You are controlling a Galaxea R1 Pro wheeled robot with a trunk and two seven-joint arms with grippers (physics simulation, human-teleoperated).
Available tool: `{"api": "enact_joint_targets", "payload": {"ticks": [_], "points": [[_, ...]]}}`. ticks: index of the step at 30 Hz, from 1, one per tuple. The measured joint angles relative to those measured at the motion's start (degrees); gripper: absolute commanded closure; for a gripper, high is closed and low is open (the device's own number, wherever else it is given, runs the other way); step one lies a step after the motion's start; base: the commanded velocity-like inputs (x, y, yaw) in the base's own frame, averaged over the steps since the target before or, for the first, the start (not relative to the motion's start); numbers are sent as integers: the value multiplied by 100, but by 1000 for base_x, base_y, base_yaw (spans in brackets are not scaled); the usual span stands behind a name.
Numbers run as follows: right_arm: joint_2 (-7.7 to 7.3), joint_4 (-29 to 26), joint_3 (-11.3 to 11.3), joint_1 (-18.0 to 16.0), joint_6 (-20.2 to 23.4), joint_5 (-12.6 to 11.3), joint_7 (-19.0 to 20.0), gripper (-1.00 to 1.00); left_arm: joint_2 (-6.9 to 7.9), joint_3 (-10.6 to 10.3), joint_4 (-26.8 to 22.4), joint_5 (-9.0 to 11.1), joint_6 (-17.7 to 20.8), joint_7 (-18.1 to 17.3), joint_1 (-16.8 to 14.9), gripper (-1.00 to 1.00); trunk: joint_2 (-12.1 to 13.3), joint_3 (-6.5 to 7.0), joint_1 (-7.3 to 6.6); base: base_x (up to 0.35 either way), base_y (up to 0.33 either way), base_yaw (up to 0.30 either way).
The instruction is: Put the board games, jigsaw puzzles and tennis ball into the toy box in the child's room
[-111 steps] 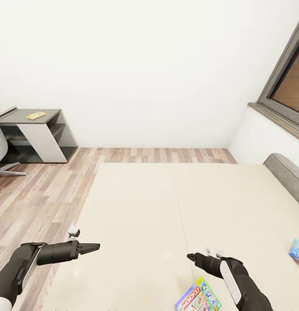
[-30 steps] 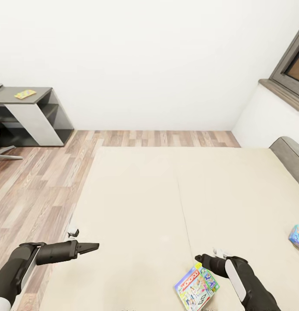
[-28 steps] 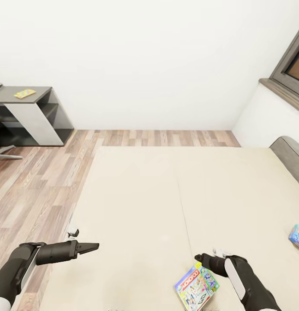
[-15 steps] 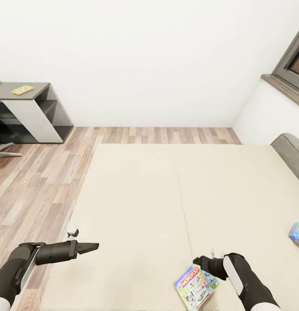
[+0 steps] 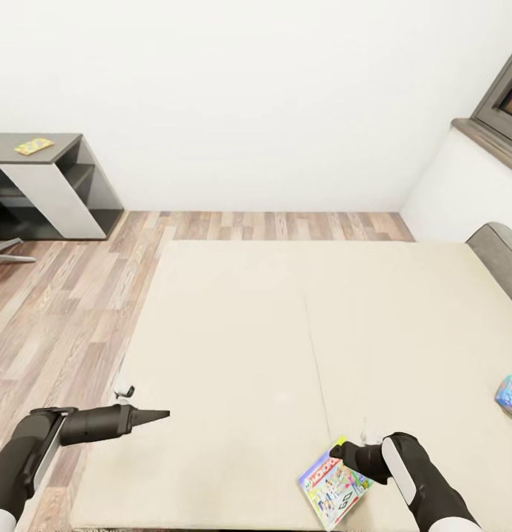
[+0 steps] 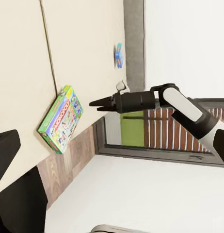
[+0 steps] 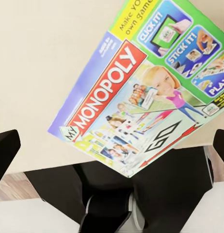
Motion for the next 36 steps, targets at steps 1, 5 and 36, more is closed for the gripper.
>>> {"api": "enact_joint_targets", "payload": {"ticks": [1,5,36], "points": [[3,3,3,0,9,-2,3,-100,-3,-1,-227,11,17,0,34,-100,0,-9,0,0,0,0],[11,5,6,0,21,-10,5,-100,-14,0,-689,85,51,0,152,-100,0,-47,0,0,0,0],[26,613,-15,-1,-6,-57,55,-100,-175,-36,-1208,790,19,-2,306,-100,0,-339,0,0,0,0]]}}
